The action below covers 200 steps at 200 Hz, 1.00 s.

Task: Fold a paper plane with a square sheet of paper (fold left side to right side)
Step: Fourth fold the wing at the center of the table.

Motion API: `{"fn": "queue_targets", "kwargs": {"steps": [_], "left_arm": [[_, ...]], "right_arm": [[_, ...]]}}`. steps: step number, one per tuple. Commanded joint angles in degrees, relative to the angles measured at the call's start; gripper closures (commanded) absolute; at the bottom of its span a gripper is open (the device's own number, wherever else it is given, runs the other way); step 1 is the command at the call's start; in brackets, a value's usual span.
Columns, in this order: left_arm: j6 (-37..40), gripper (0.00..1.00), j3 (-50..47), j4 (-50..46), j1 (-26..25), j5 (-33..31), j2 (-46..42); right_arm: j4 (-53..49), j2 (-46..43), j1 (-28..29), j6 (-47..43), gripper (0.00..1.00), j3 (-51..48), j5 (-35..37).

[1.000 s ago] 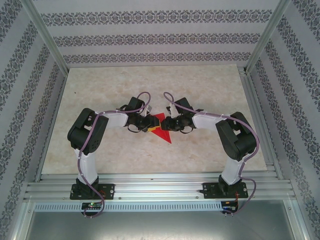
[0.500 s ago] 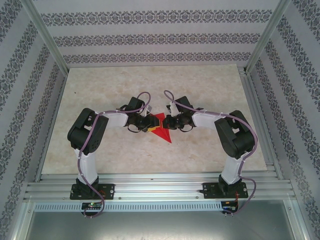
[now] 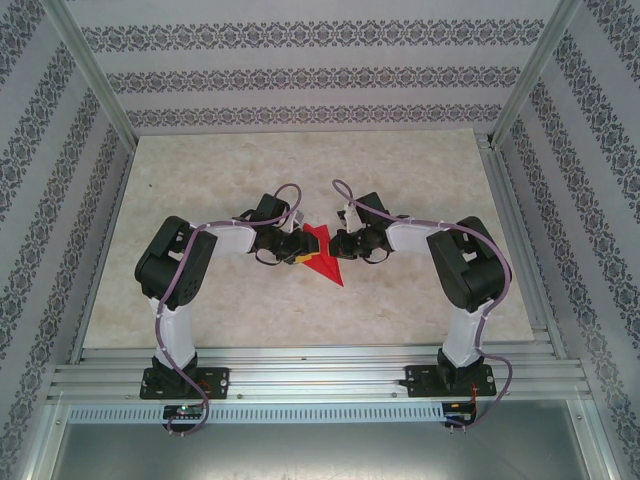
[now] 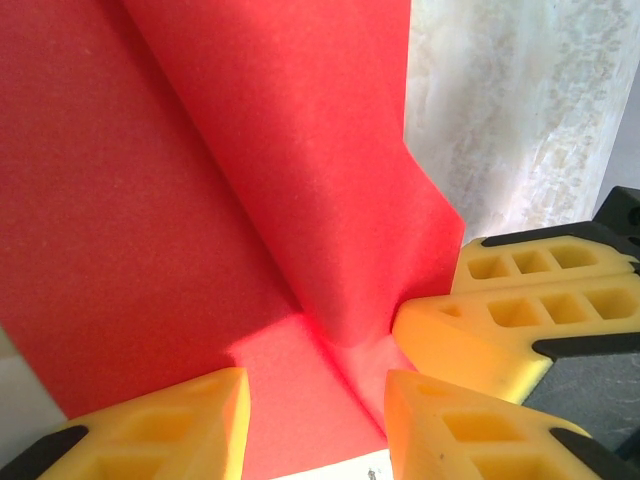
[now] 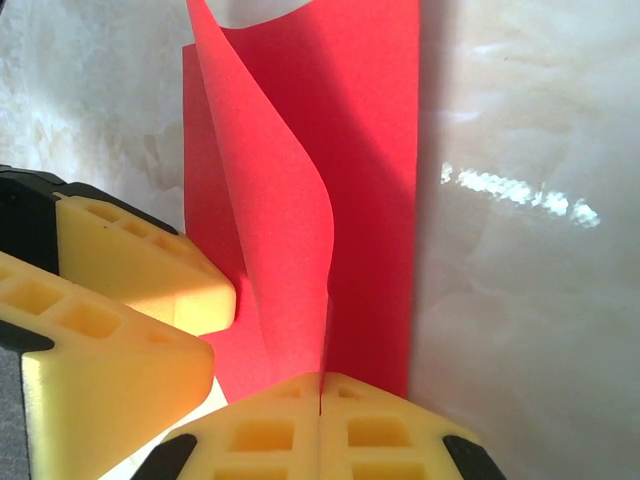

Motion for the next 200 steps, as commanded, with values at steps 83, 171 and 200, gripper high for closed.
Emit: {"fn": "queue_targets", "kwargs": {"steps": [83,171,200], "left_arm": [[3.1,0.59,-2.0,-0.5,-1.3,-8.1,5.4],[3.2,0.59,-1.9,-0.7,-1.3,-8.1,5.4],[3.2,0.59,-1.9,-0.7,-1.4,-8.1,5.4]], "right_arm": [[0.0,3.4,-0.9,-2.3,0.96,3.1,-0.3],[-2.3,4.9,-1.0,-3.1,0.96,3.8,1.2],[-3.4,5.4,-1.0,-3.5,0.96,4.1,2.2]]}}
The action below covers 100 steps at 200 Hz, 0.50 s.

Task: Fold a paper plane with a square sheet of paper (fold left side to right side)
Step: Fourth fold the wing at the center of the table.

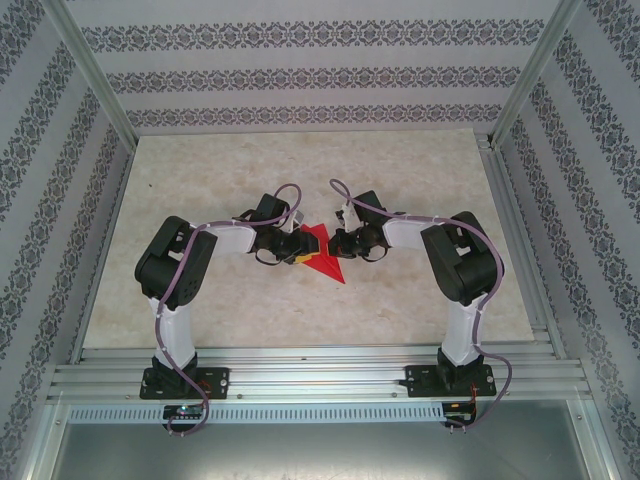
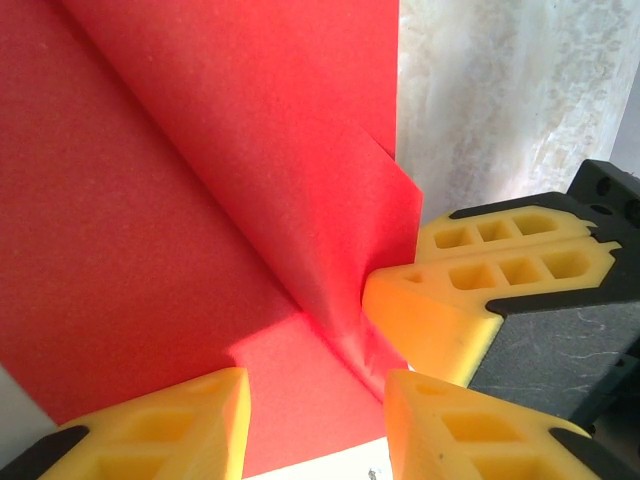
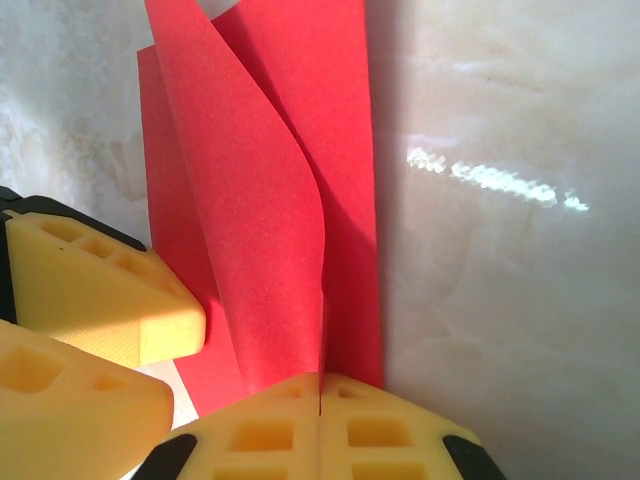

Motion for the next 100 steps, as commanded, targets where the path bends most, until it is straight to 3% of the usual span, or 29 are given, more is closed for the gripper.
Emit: {"fn": "queue_targets", "kwargs": {"steps": [1,100], "left_arm": [[3.2,0.59,-1.9,-0.7,-1.3,-8.1,5.4],[3.1,0.58,-2.1,-0.6,-1.4,-8.3,5.8]], "right_arm": [[-1.3,1.9,-0.6,-1.6,0.96,1.0,2.7],[0.9,-1.1,-0.8,0.1,0.96,-0.2,0.8]]}}
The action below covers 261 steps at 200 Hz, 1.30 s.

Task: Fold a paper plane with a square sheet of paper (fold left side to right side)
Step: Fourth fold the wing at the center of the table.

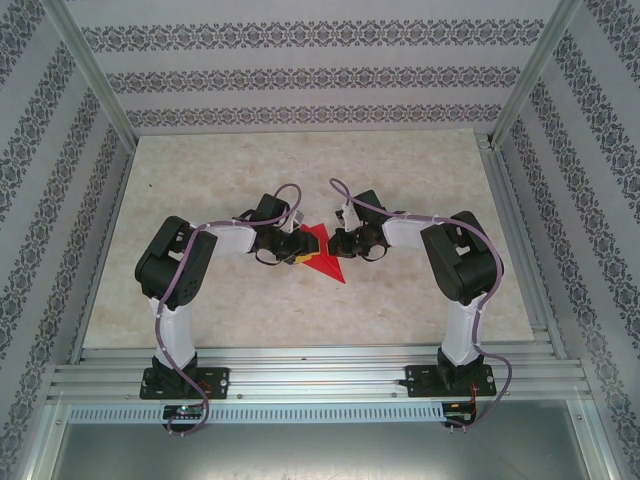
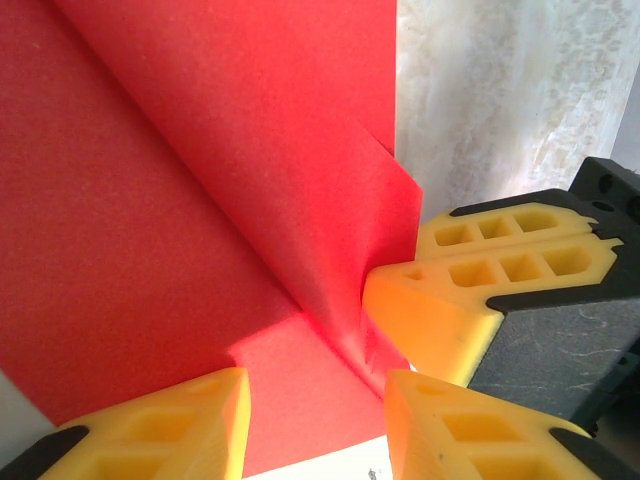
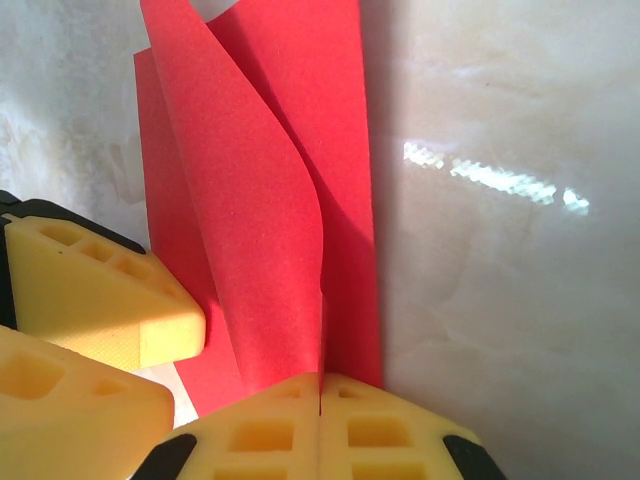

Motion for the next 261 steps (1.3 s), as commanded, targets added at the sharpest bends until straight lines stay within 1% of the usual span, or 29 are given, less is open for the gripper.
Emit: {"fn": "queue_targets", "kwargs": {"steps": [1,64,133,177,210,240,261], "left_arm": [[3.1,0.58,-2.1,-0.6,-1.3,-8.3,5.8],[3.0,0.58,-2.3,-0.3,-1.3,-8.4,5.8],[3.0,0.58,-2.4,-0.3,-1.4,-8.3,5.7],[3.1,0.59,-1.6,-0.5,-1.3,-7.9,5.4],[3.4,0.55,0.4,-1.4,-0.6,-5.9,2.5],[3.8,0.54,3.6,-3.1,1.2,-4.0,-1.3],[4.4,0.53,6.2,-5.1,1.9,-3.8,-3.1]], "right_arm": [[1.4,-1.3,-0.8,-0.1,0.96,-0.7,0.9],[2.2,-2.1,-0.8,0.5,0.95,-1.0,0.6],[-1.0,0.4,-0.9,-0.5,0.95,0.0,3.8],[-2.6,2.1,-0.8,-1.2,0.95,0.7,3.7],[-5.6,4.1,-0.6,-2.1,0.95,1.6,5.0],[-7.0,5.2,-0.1,-2.5,0.95,2.0,5.4],[-7.2,5.6,0.1,-2.5,0.95,2.0,5.5]]}}
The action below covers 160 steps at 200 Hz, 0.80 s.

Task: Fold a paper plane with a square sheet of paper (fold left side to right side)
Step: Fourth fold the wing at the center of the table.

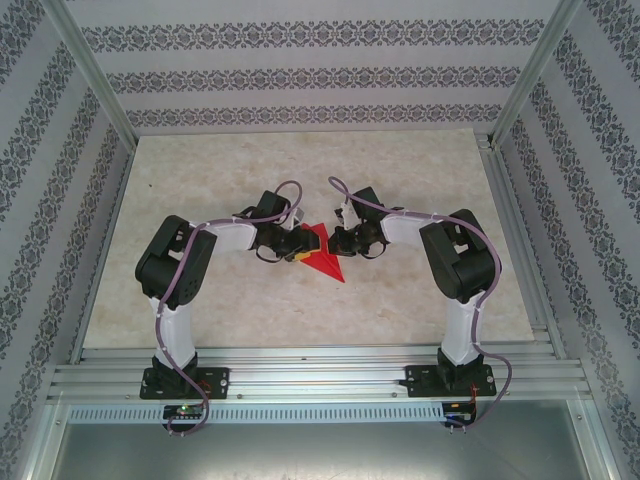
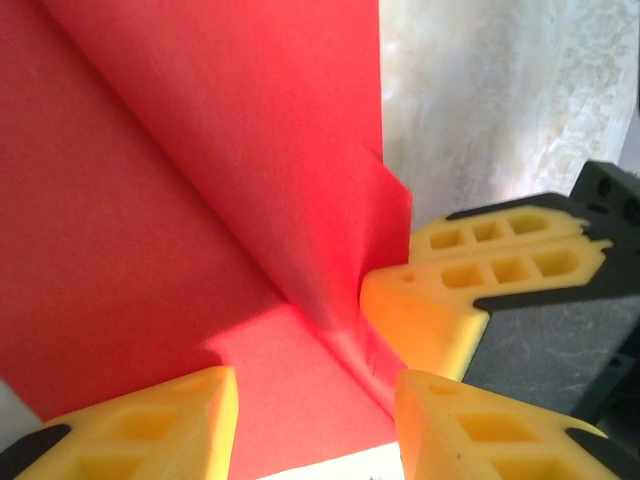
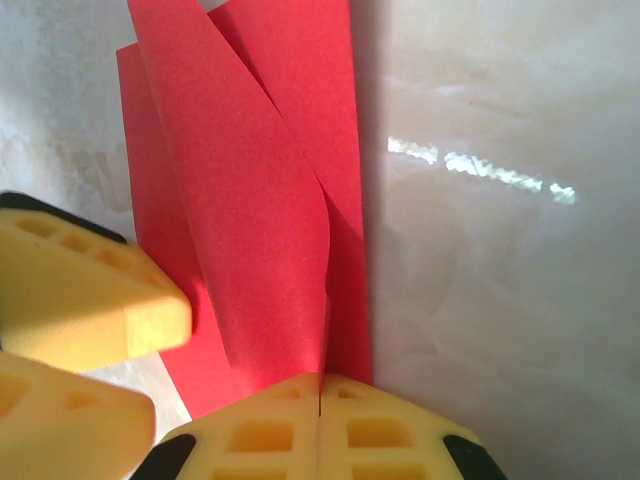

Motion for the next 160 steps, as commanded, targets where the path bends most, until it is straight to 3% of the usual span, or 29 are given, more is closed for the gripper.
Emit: {"fn": "queue_targets", "kwargs": {"steps": [1,39,160], "left_arm": [[2.9,0.54,3.7,-2.3,1.3,-2.2,-2.9],[-0.6,0.67,4.8,1.9,1.3,0.7,-2.6],[-3.6,0.69,8.6,5.2,-1.6,1.4,6.6]], "right_arm": [[-3.4,4.1,0.1,-1.6,0.95,-0.8,4.4],[-3.9,4.1,0.7,-1.7,0.95,-0.5,4.8],[-4.5,4.5,1.6,-1.9,0.95,0.3,4.9]]}}
